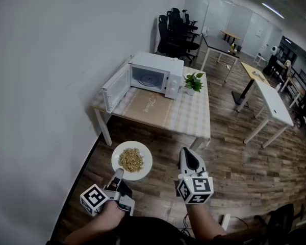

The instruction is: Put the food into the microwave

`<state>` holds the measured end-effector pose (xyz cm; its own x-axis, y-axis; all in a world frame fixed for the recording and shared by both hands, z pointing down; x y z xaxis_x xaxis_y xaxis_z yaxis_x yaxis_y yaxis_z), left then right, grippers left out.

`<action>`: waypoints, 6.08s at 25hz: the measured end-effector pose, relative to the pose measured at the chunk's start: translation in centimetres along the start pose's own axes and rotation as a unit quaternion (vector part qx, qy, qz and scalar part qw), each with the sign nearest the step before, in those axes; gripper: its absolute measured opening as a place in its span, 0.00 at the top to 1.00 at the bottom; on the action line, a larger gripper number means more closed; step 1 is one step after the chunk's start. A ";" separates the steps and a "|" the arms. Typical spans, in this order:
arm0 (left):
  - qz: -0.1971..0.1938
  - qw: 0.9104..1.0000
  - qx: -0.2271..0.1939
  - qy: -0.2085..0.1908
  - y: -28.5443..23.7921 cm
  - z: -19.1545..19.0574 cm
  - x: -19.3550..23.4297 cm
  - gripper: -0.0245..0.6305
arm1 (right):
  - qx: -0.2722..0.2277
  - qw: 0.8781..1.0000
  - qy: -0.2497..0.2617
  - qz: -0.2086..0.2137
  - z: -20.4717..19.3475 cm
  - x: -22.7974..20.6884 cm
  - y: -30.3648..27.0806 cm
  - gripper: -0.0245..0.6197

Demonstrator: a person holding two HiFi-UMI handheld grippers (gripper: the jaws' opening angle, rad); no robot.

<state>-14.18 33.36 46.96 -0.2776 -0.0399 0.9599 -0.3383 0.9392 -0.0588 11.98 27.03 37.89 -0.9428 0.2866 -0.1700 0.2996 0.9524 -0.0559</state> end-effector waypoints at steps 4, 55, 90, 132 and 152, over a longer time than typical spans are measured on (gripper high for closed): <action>-0.006 1.000 0.000 0.000 -0.3 -0.4 -0.3 0.93 | 0.001 1.000 0.003 0.001 0.1 -0.3 0.0 0.95; -0.034 0.997 0.053 0.035 -4.2 8.0 3.5 0.93 | 0.016 0.999 0.037 -0.024 -2.2 6.9 -6.9 0.95; 0.008 0.999 0.037 -0.006 -25.2 8.4 1.4 0.93 | 0.010 0.999 0.031 0.024 0.3 -6.7 -26.6 0.95; 0.018 0.999 0.043 0.009 -48.0 12.5 2.1 0.93 | 0.009 0.998 0.063 0.016 4.1 -16.4 -43.5 0.95; 0.072 0.994 0.074 0.019 -61.2 15.3 9.0 0.93 | 0.029 0.995 0.086 -0.030 3.4 -19.5 -51.7 0.95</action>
<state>-9.74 -29.66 54.98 -0.2999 0.1067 0.9480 -0.4264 0.8739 -0.2333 15.36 -28.16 40.78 -0.9688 0.2478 0.0065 0.2452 0.9621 -0.1193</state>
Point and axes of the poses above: the fingertips, and each gripper's own axes: y backward along the fingers, x to its left, z out of its top, the point moved 4 cm from there along y, backward along the fingers, and after that the axes turned 8 degrees about -y, right-handed, at the moved point
